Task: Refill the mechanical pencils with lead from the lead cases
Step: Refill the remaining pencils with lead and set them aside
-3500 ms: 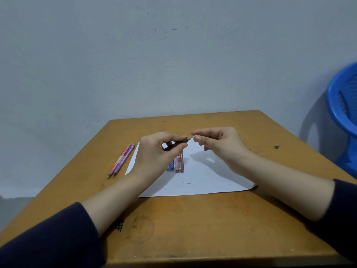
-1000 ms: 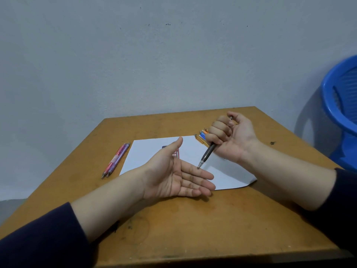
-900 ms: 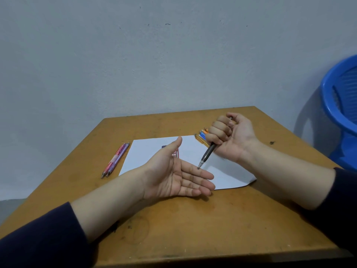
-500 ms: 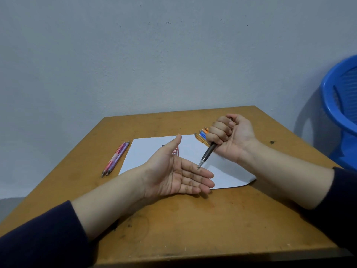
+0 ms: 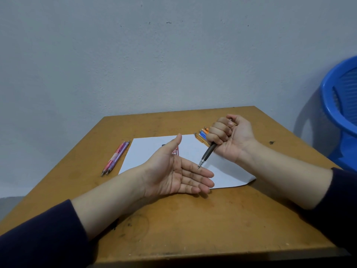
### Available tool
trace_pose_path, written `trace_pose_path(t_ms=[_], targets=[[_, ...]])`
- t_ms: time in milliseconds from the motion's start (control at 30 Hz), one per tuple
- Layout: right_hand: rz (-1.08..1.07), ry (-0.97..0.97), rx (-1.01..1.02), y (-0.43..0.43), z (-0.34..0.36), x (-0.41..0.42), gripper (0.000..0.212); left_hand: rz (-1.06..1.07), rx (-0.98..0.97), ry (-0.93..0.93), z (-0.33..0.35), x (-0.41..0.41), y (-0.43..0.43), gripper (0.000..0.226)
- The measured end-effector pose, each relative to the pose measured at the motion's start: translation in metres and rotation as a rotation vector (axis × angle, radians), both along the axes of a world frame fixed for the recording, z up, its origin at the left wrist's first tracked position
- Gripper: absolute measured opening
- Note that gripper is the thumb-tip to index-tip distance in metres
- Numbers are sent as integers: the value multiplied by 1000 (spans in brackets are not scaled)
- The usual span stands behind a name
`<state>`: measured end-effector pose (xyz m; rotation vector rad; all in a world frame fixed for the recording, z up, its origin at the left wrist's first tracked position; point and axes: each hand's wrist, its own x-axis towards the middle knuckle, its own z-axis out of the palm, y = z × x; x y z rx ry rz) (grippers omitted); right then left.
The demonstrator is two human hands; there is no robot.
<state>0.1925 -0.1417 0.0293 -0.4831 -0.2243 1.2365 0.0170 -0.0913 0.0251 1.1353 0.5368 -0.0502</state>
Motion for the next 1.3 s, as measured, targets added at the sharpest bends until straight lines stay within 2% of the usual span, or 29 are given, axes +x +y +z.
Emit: trace_pose_path(t_ms=[267, 433, 733, 867, 967, 1167, 1300], targets=[[14, -8, 17, 0, 0, 0, 31, 8, 0, 1, 0, 0, -1, 104], [28, -19, 25, 0, 1, 0, 38, 27, 8, 11, 1, -1, -1, 101], [56, -69, 25, 2, 6, -2, 51, 213, 48, -14, 2, 1, -3, 52], [38, -156, -39, 4, 7, -6, 37, 317, 156, -78, 1, 2, -3, 19], [32, -243, -51, 4, 9, -12, 17, 353, 235, -101, -2, 2, -2, 21], [48, -586, -164, 1, 4, -14, 18, 442, 394, -144, -3, -1, 2, 13], [-13, -644, -209, 2, 0, -9, 18, 463, 678, -146, -6, 0, 2, 10]])
